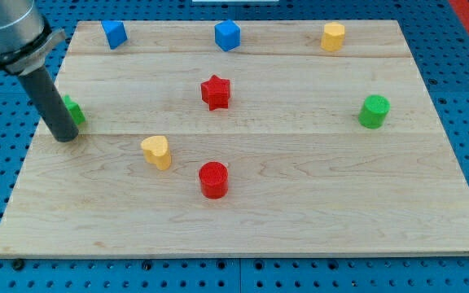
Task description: Move the green star slightly to the upwards
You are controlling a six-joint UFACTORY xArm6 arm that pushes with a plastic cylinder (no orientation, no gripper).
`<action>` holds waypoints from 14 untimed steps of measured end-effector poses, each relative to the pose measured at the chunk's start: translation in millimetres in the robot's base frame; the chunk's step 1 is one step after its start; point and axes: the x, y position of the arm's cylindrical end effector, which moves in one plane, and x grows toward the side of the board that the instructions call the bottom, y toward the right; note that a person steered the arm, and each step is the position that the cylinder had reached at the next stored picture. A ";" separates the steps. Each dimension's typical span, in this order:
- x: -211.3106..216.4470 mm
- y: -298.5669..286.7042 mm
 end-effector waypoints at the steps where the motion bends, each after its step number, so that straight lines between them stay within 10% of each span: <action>1: -17.0 8.3; 10: -0.3 55.9; 14: 91.6 126.9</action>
